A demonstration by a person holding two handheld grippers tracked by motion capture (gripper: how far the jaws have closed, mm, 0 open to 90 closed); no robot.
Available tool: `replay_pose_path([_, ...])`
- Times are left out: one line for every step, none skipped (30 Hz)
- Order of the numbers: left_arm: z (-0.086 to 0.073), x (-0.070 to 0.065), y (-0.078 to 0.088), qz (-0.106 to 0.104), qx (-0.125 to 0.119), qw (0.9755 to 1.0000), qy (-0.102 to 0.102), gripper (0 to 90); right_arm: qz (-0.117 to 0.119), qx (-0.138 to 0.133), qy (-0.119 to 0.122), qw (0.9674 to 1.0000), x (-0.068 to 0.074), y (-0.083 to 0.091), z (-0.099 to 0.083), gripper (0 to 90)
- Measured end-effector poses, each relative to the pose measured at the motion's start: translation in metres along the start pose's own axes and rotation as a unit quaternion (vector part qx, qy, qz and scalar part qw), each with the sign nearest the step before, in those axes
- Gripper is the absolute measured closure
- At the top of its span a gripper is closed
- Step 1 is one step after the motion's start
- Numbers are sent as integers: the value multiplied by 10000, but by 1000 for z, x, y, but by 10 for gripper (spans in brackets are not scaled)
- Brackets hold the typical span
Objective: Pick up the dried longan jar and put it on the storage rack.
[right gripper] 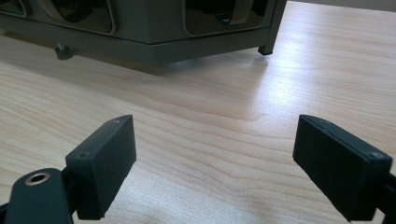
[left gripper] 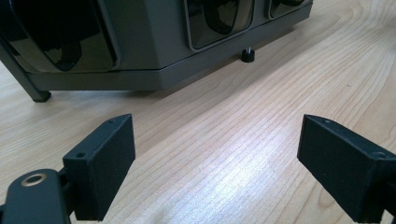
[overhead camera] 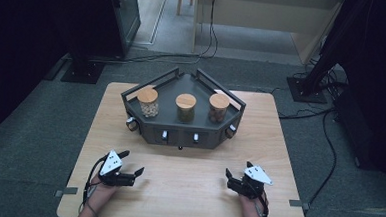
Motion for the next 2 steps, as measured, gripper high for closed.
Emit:
replay_pose_path([0,0,0,-1,-1,10000,-2,108,-7,-10,-34,10000,-1,0,0,131])
replay_pose_path([0,0,0,-1,-1,10000,-1,108,1,-20,-47,10000,-2,1,-1,131])
Point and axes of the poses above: each handheld gripper's, and its own axes: y roughly backward along the jaws, z roughly out of its top, x roughly to its left, the point moved 1 cm from there along -y, roughly forward along the jaws, and after that the axes turned 13 degrees about -x, right-handed, at the moved point
